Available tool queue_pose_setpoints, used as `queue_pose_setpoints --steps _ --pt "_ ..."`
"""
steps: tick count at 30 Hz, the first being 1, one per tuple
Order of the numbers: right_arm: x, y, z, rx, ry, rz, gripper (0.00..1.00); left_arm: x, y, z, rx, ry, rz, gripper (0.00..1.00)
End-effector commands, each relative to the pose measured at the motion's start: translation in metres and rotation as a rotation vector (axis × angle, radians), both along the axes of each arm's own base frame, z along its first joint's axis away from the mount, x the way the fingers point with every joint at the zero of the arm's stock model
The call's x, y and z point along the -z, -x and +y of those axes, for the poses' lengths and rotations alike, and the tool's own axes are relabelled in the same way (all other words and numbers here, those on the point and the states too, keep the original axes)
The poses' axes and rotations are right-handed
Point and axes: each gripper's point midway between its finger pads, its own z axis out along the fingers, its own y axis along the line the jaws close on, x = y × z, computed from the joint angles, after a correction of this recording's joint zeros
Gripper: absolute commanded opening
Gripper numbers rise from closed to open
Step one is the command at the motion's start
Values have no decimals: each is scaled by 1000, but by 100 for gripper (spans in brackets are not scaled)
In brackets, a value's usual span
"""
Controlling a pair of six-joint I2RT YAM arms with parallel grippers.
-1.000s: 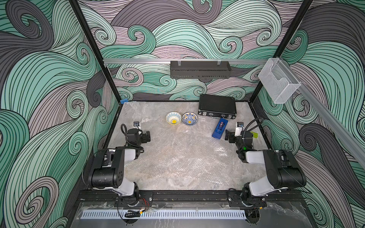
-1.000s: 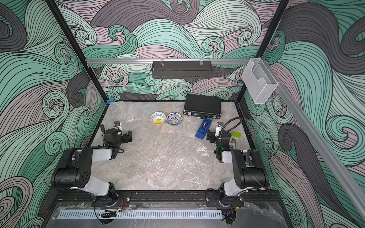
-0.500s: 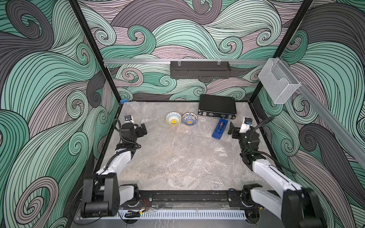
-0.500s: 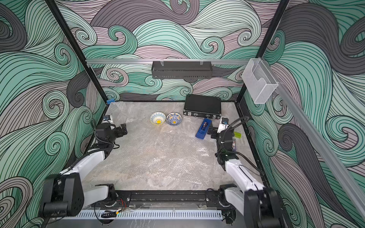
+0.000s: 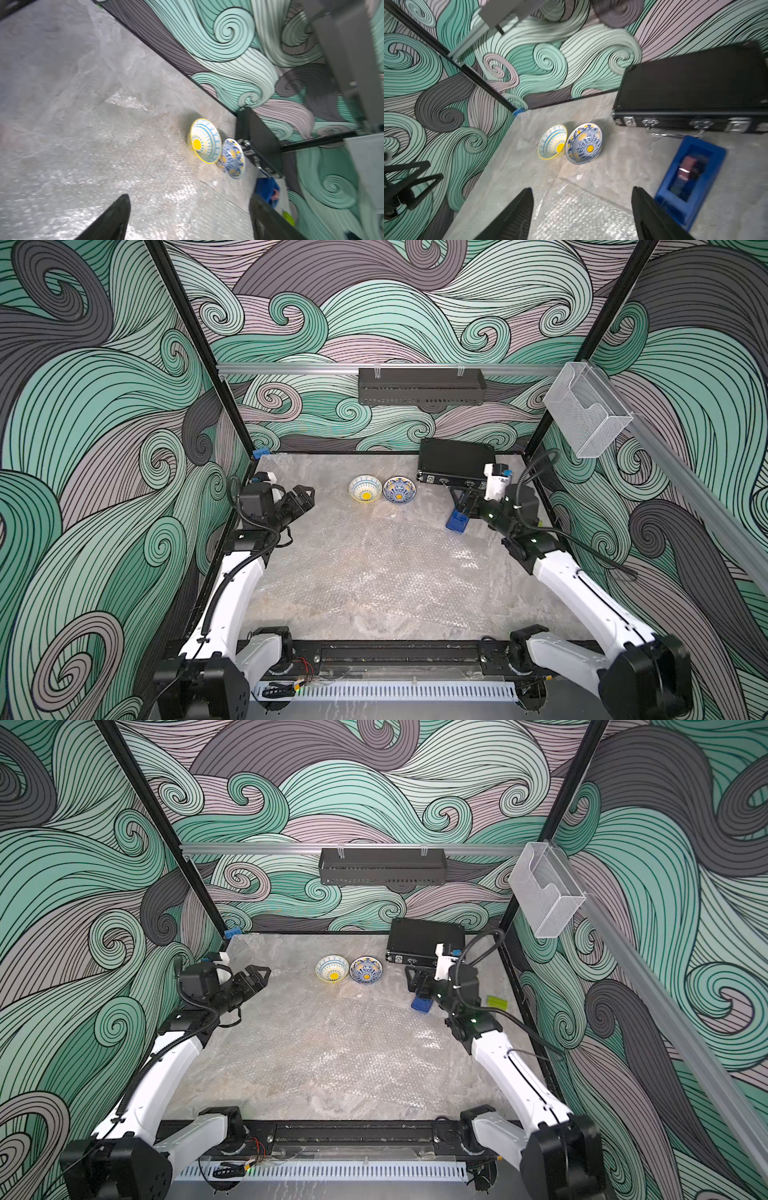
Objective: Wrap bowls in bubble wrap
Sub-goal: Pick up the bowl from the center of the board.
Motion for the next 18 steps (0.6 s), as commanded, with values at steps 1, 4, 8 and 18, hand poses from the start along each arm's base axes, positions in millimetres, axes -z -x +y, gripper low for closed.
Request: queue_pose_setpoints --steps 1,4,8,18 --pt "41 -2 26 -65 -9 237 71 -19 39 -55 304 234 36 87" --pt "59 -25 41 -54 -2 332 59 -20 71 -63 396 167 63 86" --pt "92 -53 52 -14 93 450 58 12 100 -47 345 13 102 86" --pt "157 -96 75 24 234 619 55 14 108 -34 275 -48 86 87"
